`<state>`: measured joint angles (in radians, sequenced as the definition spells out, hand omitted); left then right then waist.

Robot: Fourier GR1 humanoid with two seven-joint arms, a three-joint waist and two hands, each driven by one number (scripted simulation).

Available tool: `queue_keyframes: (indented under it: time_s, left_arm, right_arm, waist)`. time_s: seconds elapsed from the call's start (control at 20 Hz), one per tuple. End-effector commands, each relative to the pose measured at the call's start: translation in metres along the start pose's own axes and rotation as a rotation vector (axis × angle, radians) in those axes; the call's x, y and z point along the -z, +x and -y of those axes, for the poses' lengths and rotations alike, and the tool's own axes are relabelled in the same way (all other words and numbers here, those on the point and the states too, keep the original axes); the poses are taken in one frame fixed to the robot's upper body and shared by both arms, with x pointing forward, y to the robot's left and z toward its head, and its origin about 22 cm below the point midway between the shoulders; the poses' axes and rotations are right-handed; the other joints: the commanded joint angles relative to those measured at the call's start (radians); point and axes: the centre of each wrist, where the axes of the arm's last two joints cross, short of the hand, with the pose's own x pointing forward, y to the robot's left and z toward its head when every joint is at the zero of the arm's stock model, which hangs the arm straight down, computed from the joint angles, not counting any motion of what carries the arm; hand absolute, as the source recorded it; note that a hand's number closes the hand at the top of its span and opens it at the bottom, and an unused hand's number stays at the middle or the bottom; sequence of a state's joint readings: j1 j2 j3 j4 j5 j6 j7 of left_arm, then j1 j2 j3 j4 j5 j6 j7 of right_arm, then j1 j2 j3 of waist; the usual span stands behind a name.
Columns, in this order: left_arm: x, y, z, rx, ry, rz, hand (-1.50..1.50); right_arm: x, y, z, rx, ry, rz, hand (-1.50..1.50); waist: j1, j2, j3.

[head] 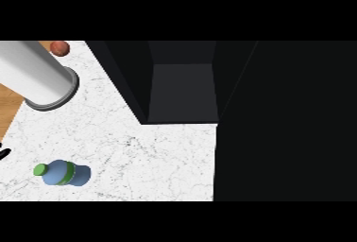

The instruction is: Pick up the bottled water, place it into the cabinet and close the cabinet

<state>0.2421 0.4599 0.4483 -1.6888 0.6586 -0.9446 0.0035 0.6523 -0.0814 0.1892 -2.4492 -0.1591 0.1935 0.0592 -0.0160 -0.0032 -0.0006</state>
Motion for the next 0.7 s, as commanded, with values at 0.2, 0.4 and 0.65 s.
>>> queue_keyframes:
  time_s: [0.2,0.4,0.65]
  left_arm:
    - [-0.004,-0.047,-0.018,-0.009,0.027,-0.062,-1.50]
    - [0.031,-0.073,-0.004,-0.006,0.009,-0.082,-1.50]
    - [0.016,-0.098,-0.020,-0.023,0.066,-0.089,-1.50]
  right_arm:
    - [-0.022,0.033,-0.008,-0.010,0.013,0.032,-1.50]
    - [-0.027,0.030,-0.008,-0.014,0.014,0.056,-1.50]
    - [-0.033,0.031,-0.005,-0.016,0.020,0.061,-1.50]
  waist:
    - [-0.004,0.001,-0.001]
    - [-0.008,0.000,-0.001]
    - [-0.010,0.001,-0.002]
